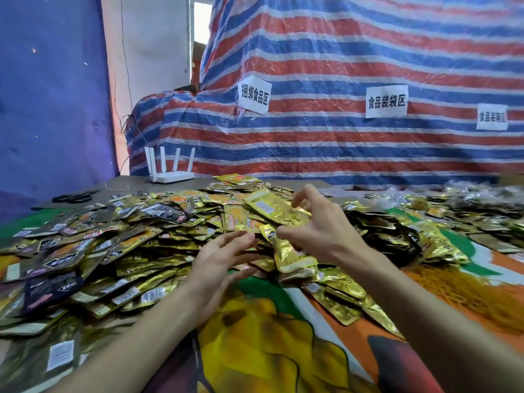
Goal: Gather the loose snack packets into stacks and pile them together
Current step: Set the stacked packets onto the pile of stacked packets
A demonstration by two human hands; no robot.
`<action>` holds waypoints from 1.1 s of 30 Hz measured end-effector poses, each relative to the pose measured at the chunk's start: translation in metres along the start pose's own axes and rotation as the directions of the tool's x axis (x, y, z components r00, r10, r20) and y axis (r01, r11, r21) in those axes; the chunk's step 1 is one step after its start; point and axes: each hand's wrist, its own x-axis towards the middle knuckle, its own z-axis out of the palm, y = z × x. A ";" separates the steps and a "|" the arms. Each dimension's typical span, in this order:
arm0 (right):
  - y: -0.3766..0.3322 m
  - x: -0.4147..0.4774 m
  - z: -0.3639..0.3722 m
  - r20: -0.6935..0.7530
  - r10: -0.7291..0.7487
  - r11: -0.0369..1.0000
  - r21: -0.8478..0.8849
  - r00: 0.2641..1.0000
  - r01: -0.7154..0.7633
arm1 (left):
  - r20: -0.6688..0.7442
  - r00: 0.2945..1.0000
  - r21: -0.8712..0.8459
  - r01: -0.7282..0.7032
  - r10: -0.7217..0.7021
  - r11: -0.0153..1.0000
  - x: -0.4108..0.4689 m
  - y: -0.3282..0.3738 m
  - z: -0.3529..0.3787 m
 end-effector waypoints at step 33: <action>-0.034 0.016 0.066 0.277 -0.244 0.940 -0.166 0.929 0.297 | 0.064 0.923 0.845 -0.252 0.380 0.471 -0.011 0.063 -0.035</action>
